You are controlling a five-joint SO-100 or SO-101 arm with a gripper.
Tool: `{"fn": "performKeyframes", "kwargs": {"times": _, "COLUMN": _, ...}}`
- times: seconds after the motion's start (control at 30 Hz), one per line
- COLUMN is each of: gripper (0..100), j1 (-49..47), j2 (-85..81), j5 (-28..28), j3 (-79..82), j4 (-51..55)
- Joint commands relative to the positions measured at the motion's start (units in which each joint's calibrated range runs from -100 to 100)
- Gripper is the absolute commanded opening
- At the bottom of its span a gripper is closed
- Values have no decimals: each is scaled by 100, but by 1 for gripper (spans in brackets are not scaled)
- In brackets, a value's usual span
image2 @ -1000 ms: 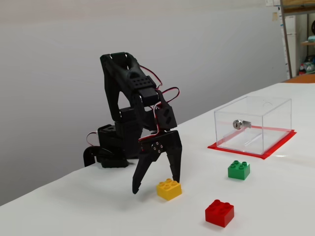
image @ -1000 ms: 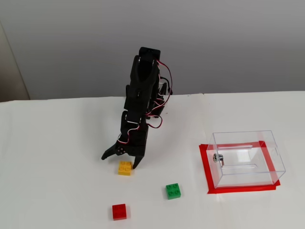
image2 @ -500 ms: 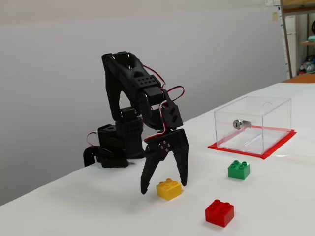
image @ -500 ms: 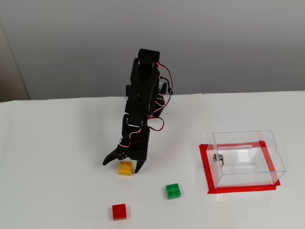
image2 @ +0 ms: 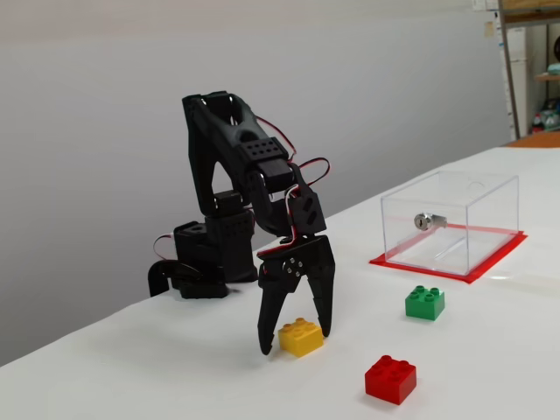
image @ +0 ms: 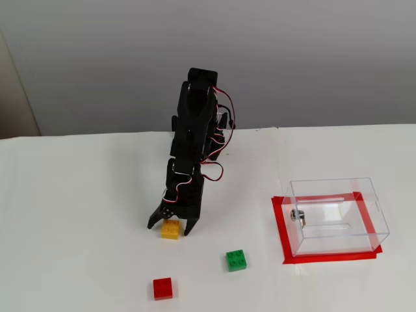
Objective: Pick the yellow lego brick and place it into the transparent box
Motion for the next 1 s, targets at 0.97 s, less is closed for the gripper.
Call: {"fn": "performKeyframes", "kwargs": {"times": 0.97, "gripper": 13, "j1": -1937, "j2": -2540, "j5": -24, "j3": -188, "j4": 990}}
